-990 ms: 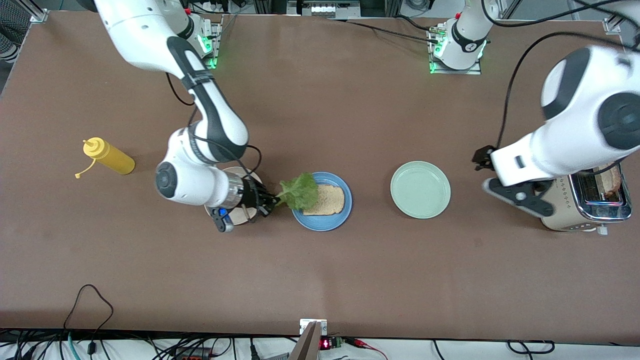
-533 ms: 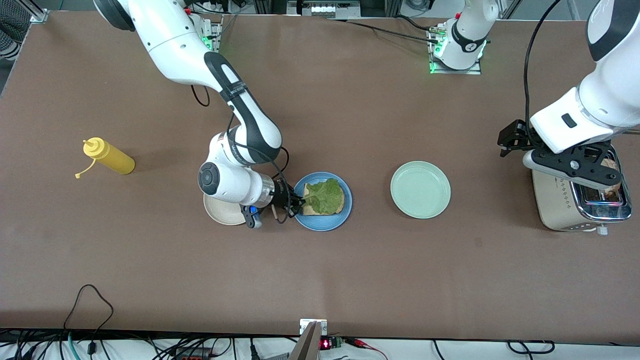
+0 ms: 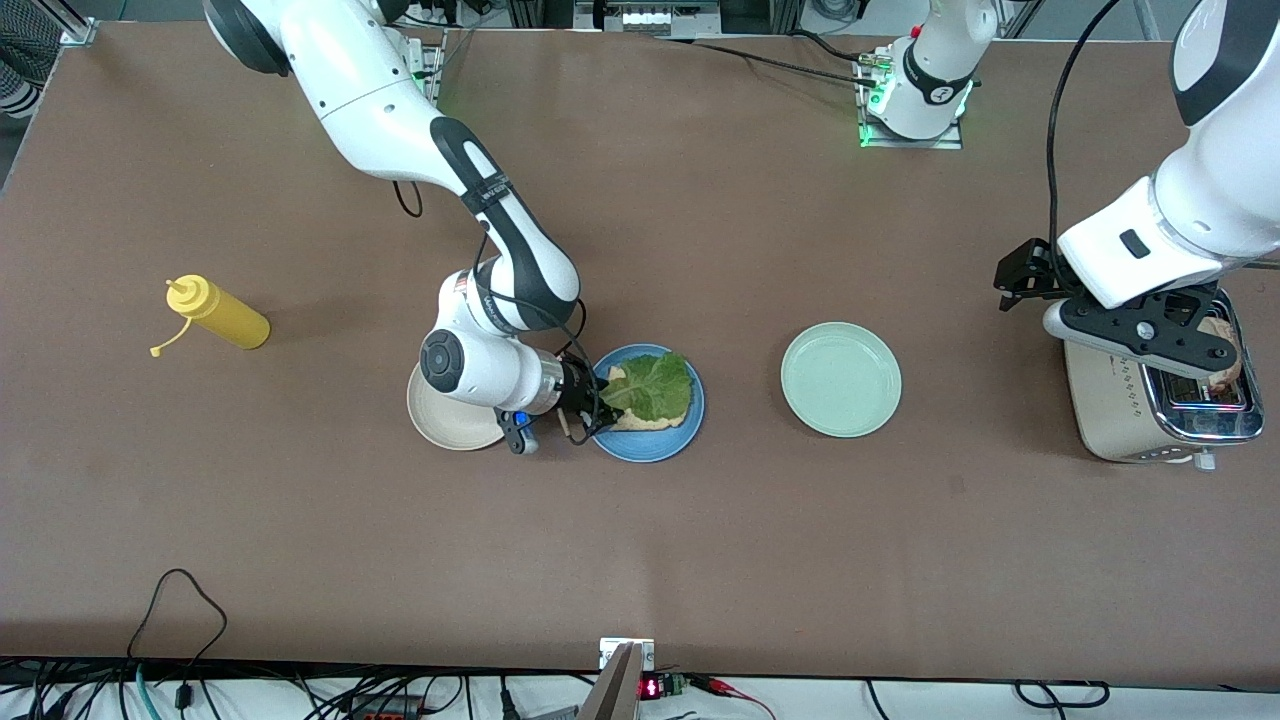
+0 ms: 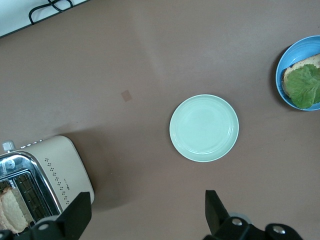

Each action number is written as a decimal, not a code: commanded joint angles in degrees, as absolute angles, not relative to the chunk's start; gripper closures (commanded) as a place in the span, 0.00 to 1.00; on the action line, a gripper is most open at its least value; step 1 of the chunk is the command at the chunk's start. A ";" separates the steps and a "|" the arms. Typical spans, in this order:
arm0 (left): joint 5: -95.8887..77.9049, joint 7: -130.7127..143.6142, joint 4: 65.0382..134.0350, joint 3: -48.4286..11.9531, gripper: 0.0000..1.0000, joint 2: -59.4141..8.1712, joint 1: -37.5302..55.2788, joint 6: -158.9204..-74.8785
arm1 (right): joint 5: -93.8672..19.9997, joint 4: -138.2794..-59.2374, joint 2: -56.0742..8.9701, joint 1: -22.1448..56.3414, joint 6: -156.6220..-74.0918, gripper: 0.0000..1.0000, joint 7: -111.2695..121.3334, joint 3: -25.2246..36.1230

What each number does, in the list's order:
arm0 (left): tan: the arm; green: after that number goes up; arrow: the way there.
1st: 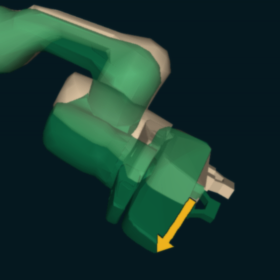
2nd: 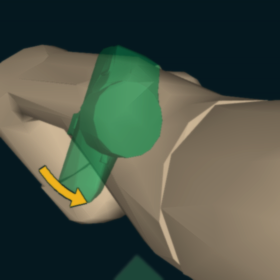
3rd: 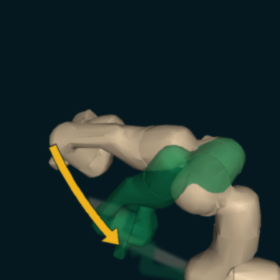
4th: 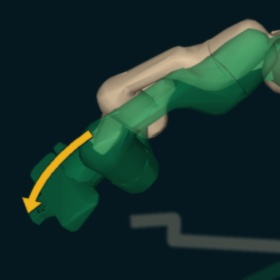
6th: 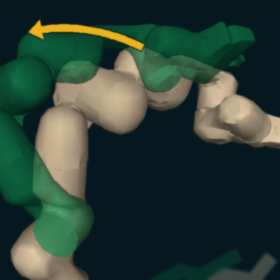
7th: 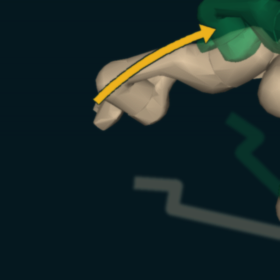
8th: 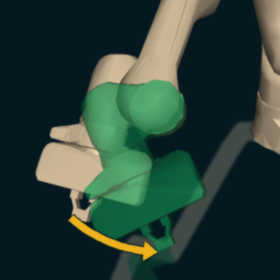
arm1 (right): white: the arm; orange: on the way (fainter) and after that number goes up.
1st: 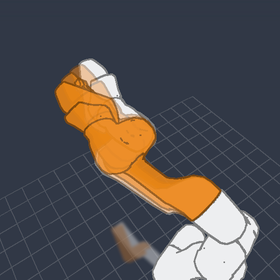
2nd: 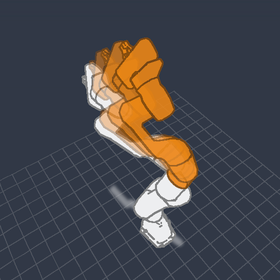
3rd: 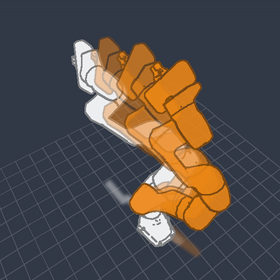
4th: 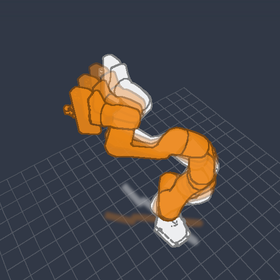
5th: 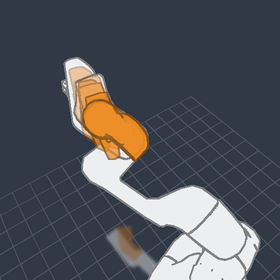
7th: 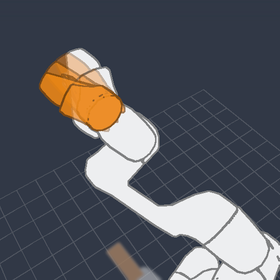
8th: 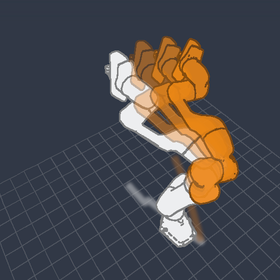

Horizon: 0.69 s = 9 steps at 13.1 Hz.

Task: Make sandwich in blue plate with both arms
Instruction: 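Place the lettuce on the bread while the left gripper withdraws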

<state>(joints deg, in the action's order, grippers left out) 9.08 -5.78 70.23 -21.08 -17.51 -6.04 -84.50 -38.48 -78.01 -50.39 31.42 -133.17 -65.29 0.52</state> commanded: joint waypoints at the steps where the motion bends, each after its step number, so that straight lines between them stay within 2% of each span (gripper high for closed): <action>1: 9.58 -5.19 70.22 -21.01 0.00 -17.05 -5.98 -83.85 | -37.10 -76.82 -48.78 30.07 -131.14 0.00 -65.04 0.97; 3: 9.49 -5.27 70.22 -21.09 0.00 -17.05 -5.89 -83.85 | -32.20 -75.67 -45.98 27.44 -127.56 0.00 -64.69 0.88; 5: 9.58 -5.27 70.22 -21.09 0.00 -17.05 -5.98 -83.76 | -27.00 -75.59 -42.38 23.83 -119.65 0.00 -60.93 0.79; 9: 9.58 -5.27 70.22 -21.09 0.00 -17.05 -5.98 -83.76 | -24.36 -75.59 -35.26 16.81 -104.89 0.00 -47.58 0.97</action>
